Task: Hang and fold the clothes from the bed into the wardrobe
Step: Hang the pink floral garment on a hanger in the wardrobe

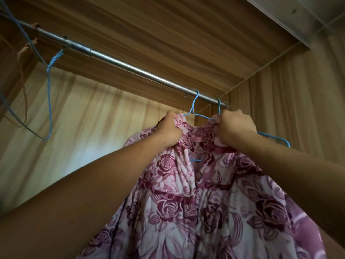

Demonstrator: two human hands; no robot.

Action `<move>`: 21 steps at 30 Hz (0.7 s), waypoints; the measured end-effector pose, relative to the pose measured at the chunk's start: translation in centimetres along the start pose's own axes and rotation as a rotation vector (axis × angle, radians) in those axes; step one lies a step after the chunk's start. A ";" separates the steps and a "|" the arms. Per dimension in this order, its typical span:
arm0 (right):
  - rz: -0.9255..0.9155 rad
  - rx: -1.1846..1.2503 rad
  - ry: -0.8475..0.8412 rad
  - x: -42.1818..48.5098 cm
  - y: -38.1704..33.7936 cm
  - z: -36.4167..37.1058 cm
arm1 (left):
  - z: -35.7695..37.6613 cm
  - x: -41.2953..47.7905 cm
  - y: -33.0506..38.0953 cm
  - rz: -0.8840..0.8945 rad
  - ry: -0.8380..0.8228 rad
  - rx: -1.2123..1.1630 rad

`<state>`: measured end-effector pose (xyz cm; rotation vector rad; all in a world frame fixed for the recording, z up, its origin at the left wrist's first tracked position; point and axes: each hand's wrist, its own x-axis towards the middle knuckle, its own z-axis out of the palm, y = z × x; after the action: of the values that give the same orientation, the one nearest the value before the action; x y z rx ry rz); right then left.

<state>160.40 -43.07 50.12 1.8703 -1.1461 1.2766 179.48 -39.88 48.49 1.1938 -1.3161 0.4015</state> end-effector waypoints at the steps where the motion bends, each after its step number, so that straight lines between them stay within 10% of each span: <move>1: 0.018 0.054 0.013 0.0 -0.1 0.1 | 0.2 -0.2 0.0 0.018 0.009 0.025; 21: -0.260 0.330 0.120 0.2 -1.8 3.1 | -1.2 -2.2 -2.5 0.117 -0.043 0.071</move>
<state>163.32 -44.85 49.15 2.0632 -0.6328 1.4688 181.42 -39.07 45.68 1.1936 -1.4238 0.5133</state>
